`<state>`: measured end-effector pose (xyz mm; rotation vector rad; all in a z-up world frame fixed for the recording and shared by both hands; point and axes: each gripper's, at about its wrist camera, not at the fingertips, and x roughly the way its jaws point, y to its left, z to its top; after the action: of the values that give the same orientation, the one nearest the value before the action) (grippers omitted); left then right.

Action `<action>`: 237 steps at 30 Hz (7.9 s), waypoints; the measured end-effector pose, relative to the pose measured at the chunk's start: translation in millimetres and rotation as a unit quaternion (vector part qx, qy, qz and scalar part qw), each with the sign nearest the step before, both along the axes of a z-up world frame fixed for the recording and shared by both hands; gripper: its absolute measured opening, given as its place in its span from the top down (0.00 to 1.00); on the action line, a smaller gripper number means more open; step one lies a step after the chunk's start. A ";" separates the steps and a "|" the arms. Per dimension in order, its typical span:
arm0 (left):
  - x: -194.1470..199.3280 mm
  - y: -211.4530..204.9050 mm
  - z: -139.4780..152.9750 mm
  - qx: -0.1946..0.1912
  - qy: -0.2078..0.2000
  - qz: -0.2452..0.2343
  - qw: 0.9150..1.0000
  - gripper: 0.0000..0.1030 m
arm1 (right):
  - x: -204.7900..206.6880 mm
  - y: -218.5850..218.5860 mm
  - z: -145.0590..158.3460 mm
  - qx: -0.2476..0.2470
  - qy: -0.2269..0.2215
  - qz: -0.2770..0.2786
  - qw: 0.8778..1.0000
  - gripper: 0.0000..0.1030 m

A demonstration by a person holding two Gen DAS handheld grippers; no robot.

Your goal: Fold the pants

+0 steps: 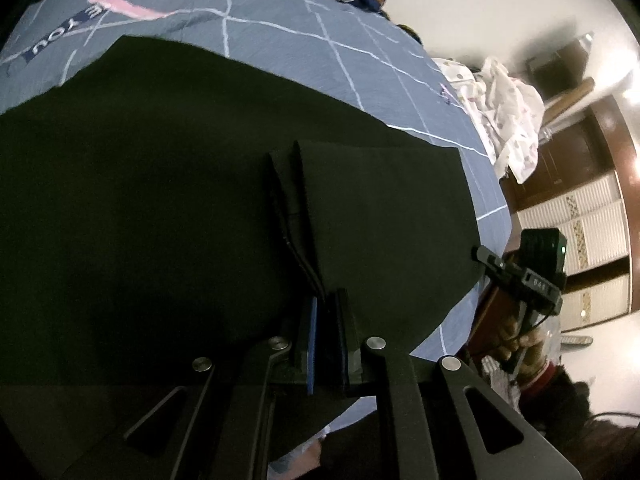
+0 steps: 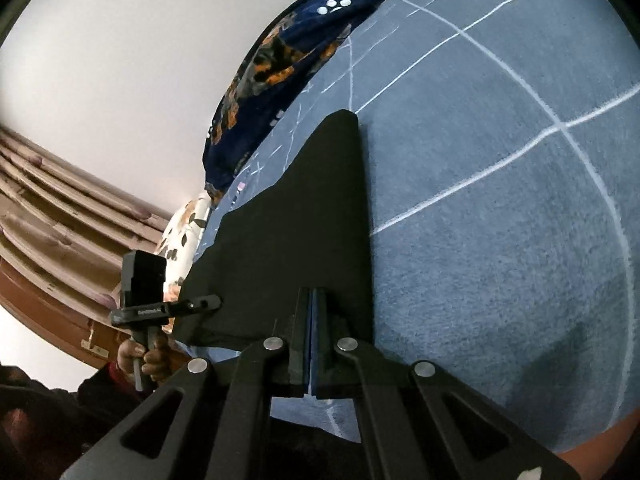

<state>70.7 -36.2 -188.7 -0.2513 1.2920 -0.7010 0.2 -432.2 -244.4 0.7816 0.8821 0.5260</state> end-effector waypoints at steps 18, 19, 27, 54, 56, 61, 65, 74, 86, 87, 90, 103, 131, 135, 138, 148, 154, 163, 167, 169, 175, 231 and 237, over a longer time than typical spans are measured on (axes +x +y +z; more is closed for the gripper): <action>-17.8 238.3 102.6 0.028 -0.136 0.200 0.970 0.41 | 10.8 45.8 43.4 -0.192 0.046 0.004 0.980 0.91; -17.5 264.3 94.9 0.027 -0.114 0.211 0.970 0.41 | 9.5 55.0 53.8 -0.214 0.030 0.003 0.976 0.86; -18.2 326.0 25.0 0.008 -0.022 0.209 0.978 0.41 | 10.6 118.6 107.5 -0.198 -0.049 0.045 0.978 0.56; -68.0 312.9 -24.0 -0.173 0.065 0.276 0.943 0.40 | 15.2 200.7 96.2 -0.126 -0.029 0.107 0.986 0.44; -66.3 308.4 -20.7 -0.165 0.044 0.275 0.946 0.40 | 15.2 196.4 94.8 -0.112 -0.025 0.101 0.988 0.43; -68.0 296.9 -14.5 -0.156 -0.007 0.273 0.949 0.41 | 16.1 191.6 88.7 -0.089 -0.011 0.090 0.992 0.42; -65.5 292.7 -13.8 -0.110 -0.024 0.259 0.959 0.60 | 17.0 190.9 86.7 -0.090 -0.010 0.089 0.992 0.39; -62.0 272.9 22.4 -0.052 -0.077 0.240 0.966 0.71 | 21.1 181.8 80.6 -0.073 0.000 0.078 0.994 0.37; -44.6 95.6 155.9 -0.078 -0.220 0.069 0.970 0.71 | 48.2 136.8 59.6 0.101 0.039 0.039 0.993 0.37; -41.8 74.8 157.4 -0.085 -0.220 0.048 0.971 0.71 | 49.0 133.3 59.8 0.120 0.038 0.038 0.991 0.36; -37.9 11.3 149.0 -0.089 -0.227 -0.021 0.969 0.72 | 50.1 120.8 56.0 0.185 0.041 0.032 0.981 0.29; -37.7 -49.8 92.5 -0.098 -0.197 -0.092 0.971 0.63 | 59.7 100.5 24.2 0.284 0.095 0.003 0.954 0.18; -3.9 10.6 32.2 -0.011 -0.105 0.013 0.994 0.44 | -2.1 -29.1 8.5 0.134 0.120 -0.124 0.976 0.79; -5.0 2.6 28.7 0.001 -0.109 0.007 0.994 0.44 | 0.8 -29.1 17.7 0.141 0.104 -0.114 0.978 0.79; -1.8 4.5 27.1 0.001 -0.114 0.013 0.993 0.44 | 1.4 -25.4 20.7 0.121 0.103 -0.109 0.981 0.79; 22.3 23.6 -0.9 -0.065 -0.020 0.050 0.996 0.44 | 4.2 -37.0 45.1 0.042 0.072 -0.113 0.990 0.49; 31.5 11.8 -10.0 -0.089 0.002 0.016 0.996 0.42 | 24.8 -23.7 26.9 0.013 0.094 -0.086 0.992 0.50; 32.0 -10.5 -3.3 -0.055 -0.040 -0.019 0.998 0.67 | 41.3 1.0 18.9 0.012 0.098 -0.049 0.994 0.70; 29.7 3.2 3.0 -0.064 -0.054 -0.003 0.996 0.81 | 40.0 3.2 12.9 0.071 0.105 -0.054 0.990 0.73; 29.5 12.2 9.3 -0.059 -0.067 0.001 0.996 0.83 | 44.0 17.6 13.1 0.082 0.108 -0.043 0.990 0.73; 33.8 78.9 31.5 -0.047 -0.097 0.071 0.992 0.85 | 66.6 84.7 15.5 0.106 0.104 0.023 0.989 0.74; 9.0 130.2 28.8 0.002 -0.094 0.157 0.983 0.44 | 13.2 70.0 34.6 0.123 0.142 -0.060 0.980 0.79; 10.0 133.1 26.9 0.000 -0.087 0.165 0.982 0.42 | 16.6 82.0 37.6 0.125 0.141 -0.045 0.981 0.61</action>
<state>80.7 97.0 -161.9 -0.3846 1.0511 -0.4294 16.8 -350.2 -206.8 1.1404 1.0486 0.4573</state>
